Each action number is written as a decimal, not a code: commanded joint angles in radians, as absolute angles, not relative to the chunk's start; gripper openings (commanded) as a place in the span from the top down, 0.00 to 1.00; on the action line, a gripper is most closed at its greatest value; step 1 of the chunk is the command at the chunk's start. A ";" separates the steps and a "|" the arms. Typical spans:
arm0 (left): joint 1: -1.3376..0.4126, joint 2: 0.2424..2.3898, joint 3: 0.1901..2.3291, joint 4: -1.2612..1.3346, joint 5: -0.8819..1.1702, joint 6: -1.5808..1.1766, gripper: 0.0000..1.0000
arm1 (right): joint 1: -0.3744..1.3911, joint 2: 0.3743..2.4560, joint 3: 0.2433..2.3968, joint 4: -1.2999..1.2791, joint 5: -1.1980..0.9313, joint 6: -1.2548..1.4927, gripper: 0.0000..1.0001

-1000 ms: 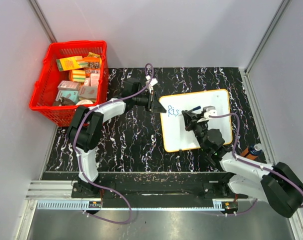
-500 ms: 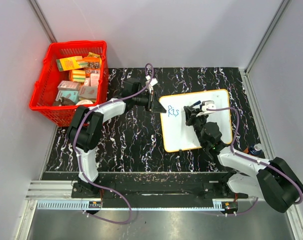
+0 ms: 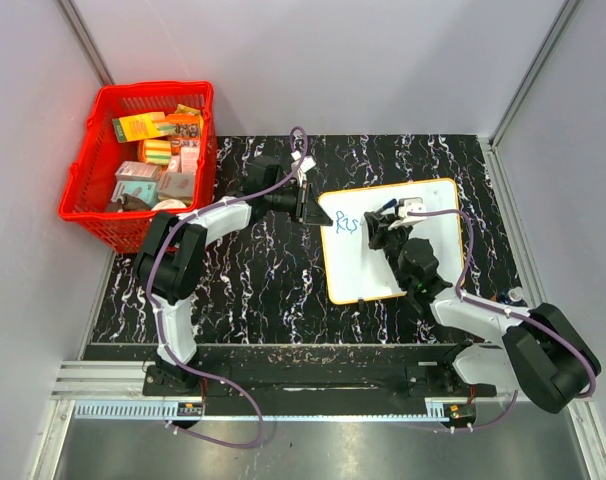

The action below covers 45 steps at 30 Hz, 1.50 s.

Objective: Write a sentence on the whiteboard

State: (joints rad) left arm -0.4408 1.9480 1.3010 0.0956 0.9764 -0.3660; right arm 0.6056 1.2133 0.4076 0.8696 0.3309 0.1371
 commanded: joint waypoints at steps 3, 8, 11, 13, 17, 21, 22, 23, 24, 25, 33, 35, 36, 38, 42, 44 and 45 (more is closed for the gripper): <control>-0.471 1.990 1.296 0.041 0.833 -0.167 1.00 | 0.597 1.241 0.451 0.930 0.311 0.153 1.00; -0.471 1.991 1.296 0.038 0.831 -0.164 1.00 | 0.598 1.252 0.454 0.925 0.324 0.156 1.00; -0.472 1.991 1.298 0.038 0.833 -0.166 1.00 | 0.597 1.244 0.449 0.913 0.333 0.153 1.00; -0.471 1.991 1.298 0.038 0.830 -0.166 1.00 | 0.598 1.233 0.446 0.908 0.344 0.149 1.00; -0.471 1.993 1.296 0.038 0.831 -0.166 1.00 | 0.595 1.226 0.440 0.894 0.364 0.144 1.00; -0.472 1.994 1.296 0.038 0.831 -0.166 1.00 | 0.589 1.218 0.437 0.885 0.383 0.144 1.00; -0.472 1.993 1.298 0.038 0.833 -0.167 1.00 | 0.584 1.215 0.439 0.885 0.393 0.143 1.00; -0.472 1.994 1.296 0.037 0.831 -0.167 1.00 | 0.584 1.213 0.437 0.884 0.394 0.143 1.00; -0.472 1.994 1.298 0.037 0.831 -0.166 1.00 | 0.581 1.210 0.436 0.882 0.397 0.144 1.00; -0.472 1.996 1.298 0.038 0.831 -0.167 1.00 | 0.578 1.207 0.436 0.881 0.397 0.144 1.00; -0.474 1.997 1.299 0.037 0.830 -0.167 1.00 | 0.571 1.207 0.446 0.876 0.381 0.149 1.00; -0.476 1.996 1.298 0.037 0.828 -0.167 1.00 | 0.571 1.210 0.448 0.887 0.374 0.153 1.00; -0.476 1.996 1.299 0.038 0.828 -0.167 1.00 | 0.571 1.213 0.449 0.888 0.364 0.152 1.00; -0.476 1.994 1.299 0.038 0.827 -0.166 1.00 | 0.571 1.219 0.460 0.879 0.359 0.156 1.00; -0.476 1.999 1.301 0.037 0.830 -0.166 1.00 | 0.571 1.239 0.469 0.888 0.331 0.158 1.00; -0.476 1.997 1.299 0.038 0.828 -0.164 1.00 | 0.571 1.246 0.471 0.894 0.324 0.161 1.00; -0.476 2.000 1.301 0.037 0.830 -0.164 1.00 | 0.571 1.252 0.474 0.896 0.313 0.160 1.00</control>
